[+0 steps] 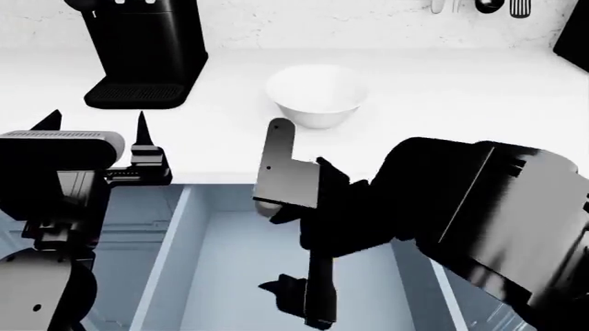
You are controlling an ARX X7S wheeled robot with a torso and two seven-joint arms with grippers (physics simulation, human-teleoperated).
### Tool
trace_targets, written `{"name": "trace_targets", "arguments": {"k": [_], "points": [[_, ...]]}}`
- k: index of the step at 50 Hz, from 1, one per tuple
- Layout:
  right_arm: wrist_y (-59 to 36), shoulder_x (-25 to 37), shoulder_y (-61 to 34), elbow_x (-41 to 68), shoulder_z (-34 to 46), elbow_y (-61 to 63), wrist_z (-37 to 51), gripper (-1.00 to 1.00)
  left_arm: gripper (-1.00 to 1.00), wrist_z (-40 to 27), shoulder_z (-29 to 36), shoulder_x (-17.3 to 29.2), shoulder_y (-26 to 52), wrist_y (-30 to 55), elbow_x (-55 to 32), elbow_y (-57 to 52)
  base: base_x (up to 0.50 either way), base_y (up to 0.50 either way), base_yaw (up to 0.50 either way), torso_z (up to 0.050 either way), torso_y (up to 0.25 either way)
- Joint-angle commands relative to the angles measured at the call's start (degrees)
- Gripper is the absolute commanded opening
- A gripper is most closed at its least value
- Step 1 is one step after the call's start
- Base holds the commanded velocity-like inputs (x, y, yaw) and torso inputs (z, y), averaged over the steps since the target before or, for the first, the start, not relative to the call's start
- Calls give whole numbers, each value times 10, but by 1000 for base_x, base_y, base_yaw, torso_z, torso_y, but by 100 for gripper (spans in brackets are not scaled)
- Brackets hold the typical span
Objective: Place the bar in the bowl and close the drawer.
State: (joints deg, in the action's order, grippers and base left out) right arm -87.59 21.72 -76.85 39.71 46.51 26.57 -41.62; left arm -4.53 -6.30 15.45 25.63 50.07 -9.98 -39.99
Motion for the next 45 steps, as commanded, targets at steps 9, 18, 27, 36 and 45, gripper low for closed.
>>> {"name": "trace_targets", "arguments": {"k": [9,18,27,36,45], "points": [[67,0,-67,27,307,-37,-96,100,100,-5,1,4,-28,-25,0,11,0,0,0,0,0],[80,-13,-29,11,345,-53,-76,100,100,-7,-3,7,-29,-26,-2,14,0,0,0,0,0],[107,-10,-28,-28,420,-80,-76,100,100,-8,-4,7,-42,-42,-1,22,0,0,0,0,0],[214,-11,-52,-121,549,-111,-94,100,100,-9,-3,8,-46,-48,-2,27,0,0,0,0,0],[313,-16,-46,-188,600,-157,-82,100,100,-12,4,10,-40,-45,-1,29,0,0,0,0,0]]}}
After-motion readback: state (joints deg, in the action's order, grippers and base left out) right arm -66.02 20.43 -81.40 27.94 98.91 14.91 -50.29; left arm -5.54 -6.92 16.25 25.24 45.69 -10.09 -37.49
